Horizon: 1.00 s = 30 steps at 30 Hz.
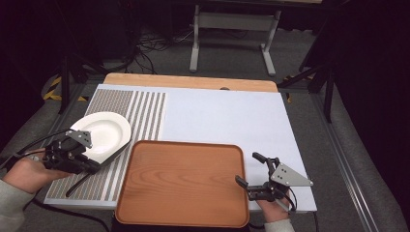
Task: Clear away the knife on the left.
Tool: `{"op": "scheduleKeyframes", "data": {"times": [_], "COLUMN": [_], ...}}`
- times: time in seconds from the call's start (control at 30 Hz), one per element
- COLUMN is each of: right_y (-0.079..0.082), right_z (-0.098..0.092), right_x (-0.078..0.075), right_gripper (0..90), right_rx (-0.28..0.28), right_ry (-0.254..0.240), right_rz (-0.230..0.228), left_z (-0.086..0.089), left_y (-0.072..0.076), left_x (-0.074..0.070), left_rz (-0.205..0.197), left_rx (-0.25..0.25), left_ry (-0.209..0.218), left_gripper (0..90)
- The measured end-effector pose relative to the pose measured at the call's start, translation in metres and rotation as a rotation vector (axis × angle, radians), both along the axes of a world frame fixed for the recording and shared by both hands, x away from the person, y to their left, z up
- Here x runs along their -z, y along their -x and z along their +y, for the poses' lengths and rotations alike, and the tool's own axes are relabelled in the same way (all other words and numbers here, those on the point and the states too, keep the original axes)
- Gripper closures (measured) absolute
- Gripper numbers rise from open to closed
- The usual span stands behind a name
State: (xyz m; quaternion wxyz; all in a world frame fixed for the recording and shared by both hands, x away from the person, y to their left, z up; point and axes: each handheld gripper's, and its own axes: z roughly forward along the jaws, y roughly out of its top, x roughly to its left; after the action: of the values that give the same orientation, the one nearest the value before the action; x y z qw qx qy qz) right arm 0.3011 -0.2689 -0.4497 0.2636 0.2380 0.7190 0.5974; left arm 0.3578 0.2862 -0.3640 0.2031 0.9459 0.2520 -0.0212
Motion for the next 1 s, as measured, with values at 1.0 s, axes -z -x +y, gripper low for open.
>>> {"op": "scheduleKeyframes", "data": {"times": [1.0], "right_y": [0.001], "right_z": [-0.001], "right_x": [-0.002], "right_gripper": [5.0], "right_rx": [-0.003], "right_ry": [-0.003], "right_rz": [-0.005], "left_z": [-0.069], "left_y": [0.008], "left_x": [0.001], "left_rz": [0.048], "left_rx": [-0.15], "left_ry": [0.067], "left_gripper": [80.0]}}
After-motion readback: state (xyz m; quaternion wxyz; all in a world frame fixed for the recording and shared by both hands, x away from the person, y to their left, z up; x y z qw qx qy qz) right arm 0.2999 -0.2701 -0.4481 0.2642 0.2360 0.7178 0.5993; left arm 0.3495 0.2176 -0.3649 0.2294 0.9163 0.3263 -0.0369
